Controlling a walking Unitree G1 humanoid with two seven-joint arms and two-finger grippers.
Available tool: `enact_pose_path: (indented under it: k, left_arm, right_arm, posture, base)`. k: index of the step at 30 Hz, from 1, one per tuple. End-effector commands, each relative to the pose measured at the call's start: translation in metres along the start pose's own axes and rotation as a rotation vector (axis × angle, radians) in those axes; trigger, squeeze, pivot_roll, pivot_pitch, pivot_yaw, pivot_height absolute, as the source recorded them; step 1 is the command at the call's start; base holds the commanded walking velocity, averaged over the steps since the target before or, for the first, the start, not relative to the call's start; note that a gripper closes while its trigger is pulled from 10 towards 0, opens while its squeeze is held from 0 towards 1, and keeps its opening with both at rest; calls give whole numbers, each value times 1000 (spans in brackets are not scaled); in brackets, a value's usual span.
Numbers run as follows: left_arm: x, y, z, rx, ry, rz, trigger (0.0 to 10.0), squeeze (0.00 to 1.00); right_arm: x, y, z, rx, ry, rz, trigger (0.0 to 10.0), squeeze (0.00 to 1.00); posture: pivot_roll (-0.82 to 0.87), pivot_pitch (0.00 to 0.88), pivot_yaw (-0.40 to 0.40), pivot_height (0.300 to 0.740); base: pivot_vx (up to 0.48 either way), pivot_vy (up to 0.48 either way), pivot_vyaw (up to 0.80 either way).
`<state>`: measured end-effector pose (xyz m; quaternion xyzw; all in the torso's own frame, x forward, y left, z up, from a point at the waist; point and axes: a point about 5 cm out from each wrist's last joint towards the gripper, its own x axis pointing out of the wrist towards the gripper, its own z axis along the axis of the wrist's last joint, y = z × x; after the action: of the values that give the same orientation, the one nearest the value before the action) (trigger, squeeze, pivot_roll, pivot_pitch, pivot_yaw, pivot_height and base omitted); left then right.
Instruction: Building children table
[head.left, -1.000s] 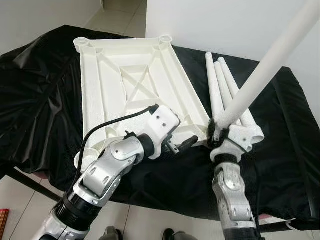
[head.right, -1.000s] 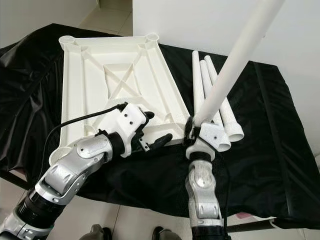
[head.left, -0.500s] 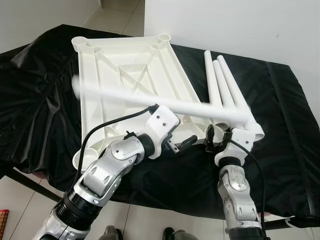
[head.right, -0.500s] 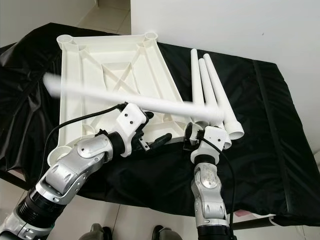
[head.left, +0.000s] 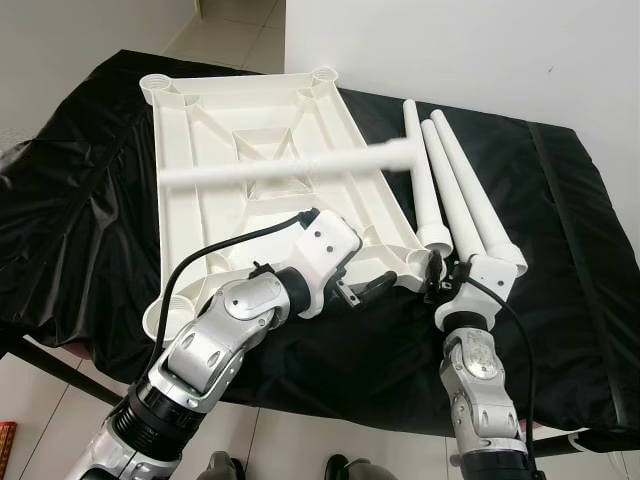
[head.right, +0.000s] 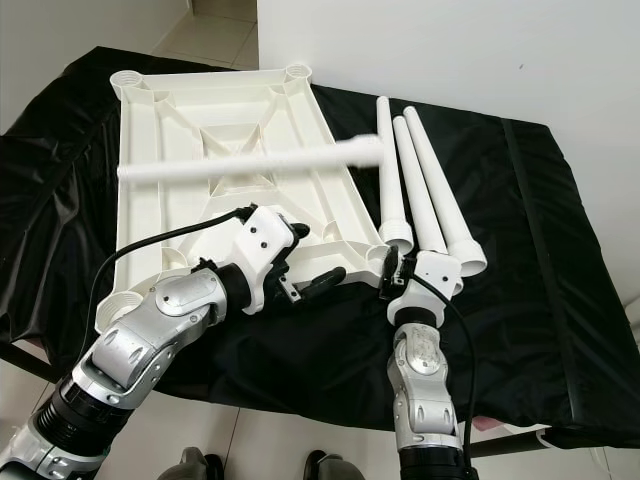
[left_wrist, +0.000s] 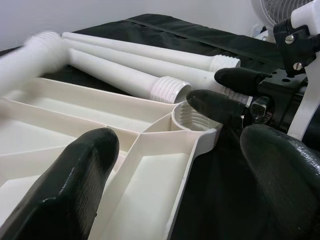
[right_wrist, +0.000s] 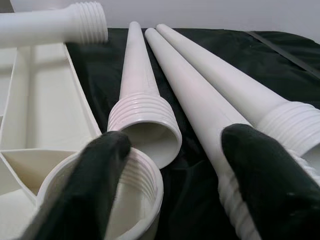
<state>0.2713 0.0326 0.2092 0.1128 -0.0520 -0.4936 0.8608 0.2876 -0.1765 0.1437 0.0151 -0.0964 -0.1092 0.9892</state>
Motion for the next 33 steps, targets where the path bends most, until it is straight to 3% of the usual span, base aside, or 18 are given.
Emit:
enact_pose_path:
  k: [1, 15, 16, 17, 33]
  left_arm:
    - [1, -5, 2, 14, -7, -71, 10000, 0]
    - [1, -4, 2, 18, -4, -70, 10000, 0]
    - [1, -4, 2, 19, -4, -70, 10000, 0]
    - [0, -4, 2, 19, -3, -70, 10000, 0]
    - [-1, -3, 0, 27, 5, -69, 10000, 0]
  right_arm:
    - [0, -7, -4, 0, 15, -10, 10000, 1000]
    - [5, -10, 0, -9, -13, -12, 10000, 1000]
    - [6, -10, 0, -11, -12, -14, 10000, 580]
    - [6, -10, 0, -13, -11, -14, 10000, 0]
    - [9, -8, 2, -8, -25, 22, 10000, 0]
  posture:
    - [52, 165, -52, 740]
    - [51, 158, -53, 740]
    - [51, 158, -53, 740]
    - [53, 154, -52, 740]
    - [53, 157, -52, 740]
  base:
    - [0, 0, 0]
    - [0, 0, 0]
    - [0, 0, 0]
    - [0, 0, 0]
    - [0, 0, 0]
